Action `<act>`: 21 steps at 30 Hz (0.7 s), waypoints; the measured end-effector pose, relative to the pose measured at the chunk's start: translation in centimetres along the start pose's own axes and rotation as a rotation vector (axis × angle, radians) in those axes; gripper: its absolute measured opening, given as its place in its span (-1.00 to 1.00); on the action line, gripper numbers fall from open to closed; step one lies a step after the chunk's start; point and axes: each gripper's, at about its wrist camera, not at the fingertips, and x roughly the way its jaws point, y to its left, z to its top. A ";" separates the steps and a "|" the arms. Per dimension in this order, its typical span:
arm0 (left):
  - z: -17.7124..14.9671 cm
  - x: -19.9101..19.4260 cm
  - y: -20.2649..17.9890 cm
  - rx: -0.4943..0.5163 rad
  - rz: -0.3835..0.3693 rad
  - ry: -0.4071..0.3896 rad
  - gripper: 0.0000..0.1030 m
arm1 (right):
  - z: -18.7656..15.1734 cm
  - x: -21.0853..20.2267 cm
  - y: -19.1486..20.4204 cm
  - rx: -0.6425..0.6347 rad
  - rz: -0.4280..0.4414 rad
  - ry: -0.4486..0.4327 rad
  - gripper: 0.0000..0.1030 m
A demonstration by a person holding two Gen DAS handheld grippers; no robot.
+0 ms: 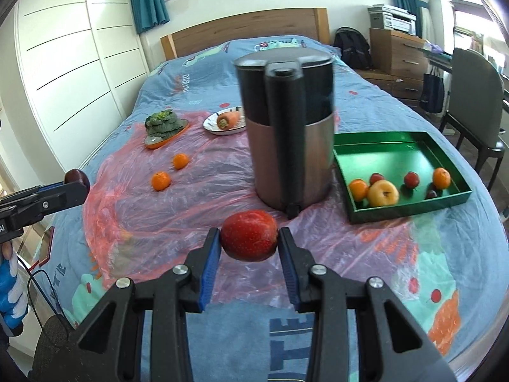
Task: Organize fruits
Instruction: 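Carry the red plum and dark plum over the green tray with both tools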
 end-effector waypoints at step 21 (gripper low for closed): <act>5.2 14.4 -15.9 0.171 -0.155 0.140 -0.52 | 1.2 -0.1 -19.6 0.215 -0.189 -0.059 -0.42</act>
